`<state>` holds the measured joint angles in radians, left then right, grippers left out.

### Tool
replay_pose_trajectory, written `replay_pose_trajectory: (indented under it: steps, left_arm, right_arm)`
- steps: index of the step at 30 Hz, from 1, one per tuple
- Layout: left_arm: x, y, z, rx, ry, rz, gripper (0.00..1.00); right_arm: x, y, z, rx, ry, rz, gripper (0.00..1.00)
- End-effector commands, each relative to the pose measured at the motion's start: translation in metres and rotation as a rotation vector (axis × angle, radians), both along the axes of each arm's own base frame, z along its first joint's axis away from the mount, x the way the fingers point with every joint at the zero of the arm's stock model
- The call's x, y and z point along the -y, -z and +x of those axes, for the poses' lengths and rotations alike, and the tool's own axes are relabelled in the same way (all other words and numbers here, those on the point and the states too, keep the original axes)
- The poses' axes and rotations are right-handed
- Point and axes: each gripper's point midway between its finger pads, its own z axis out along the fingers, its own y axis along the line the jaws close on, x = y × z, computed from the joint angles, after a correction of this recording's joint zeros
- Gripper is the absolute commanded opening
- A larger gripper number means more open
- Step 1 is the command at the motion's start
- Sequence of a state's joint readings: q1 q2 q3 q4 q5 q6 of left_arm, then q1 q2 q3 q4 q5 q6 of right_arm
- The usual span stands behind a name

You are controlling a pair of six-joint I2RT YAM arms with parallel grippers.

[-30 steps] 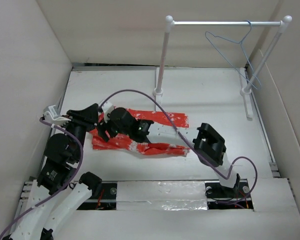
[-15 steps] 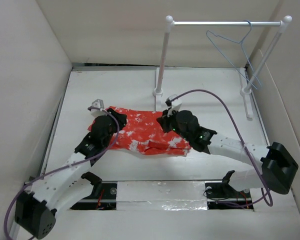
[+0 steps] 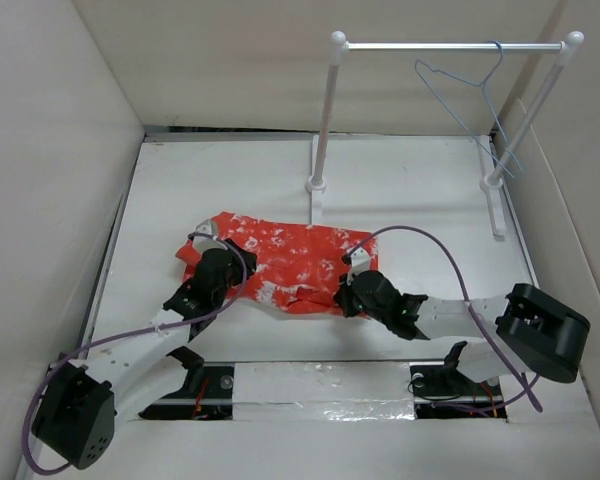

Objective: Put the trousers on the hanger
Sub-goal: Fold the trousers at the center of the board, then pick up the hanger from the clothesline.

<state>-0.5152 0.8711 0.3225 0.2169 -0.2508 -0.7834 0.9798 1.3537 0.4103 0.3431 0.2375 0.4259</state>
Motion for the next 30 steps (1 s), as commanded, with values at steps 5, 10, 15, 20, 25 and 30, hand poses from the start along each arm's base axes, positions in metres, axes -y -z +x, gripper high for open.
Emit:
replay_pose_trajectory:
  steps: [5,10,15,20,25,30]
  left_arm:
    - [0.107,-0.060,0.002,0.124,0.292,0.038,0.20]
    - [0.139,-0.038,-0.002,0.099,0.372,0.056,0.00]
    - [0.164,-0.055,-0.008,0.164,0.454,0.056,0.00]
    - [0.178,-0.091,-0.004,0.277,0.487,0.056,0.00]
    - [0.182,-0.103,-0.012,0.339,0.560,0.071,0.00]
    - [0.175,-0.096,-0.019,0.339,0.577,0.084,0.00]
  right_arm:
    - [0.018,-0.067,0.019,0.155,0.114,0.039,0.00]
    - [0.067,-0.158,0.063,0.337,0.219,0.047,0.05]
    - [0.166,-0.299,0.108,0.630,0.348,-0.010,0.00]
    - [0.243,-0.382,0.144,0.761,0.489,-0.026,0.00]
    - [0.317,-0.403,0.210,0.733,0.629,-0.016,0.59]
    - [0.346,-0.387,0.259,0.704,0.495,-0.124,0.90]
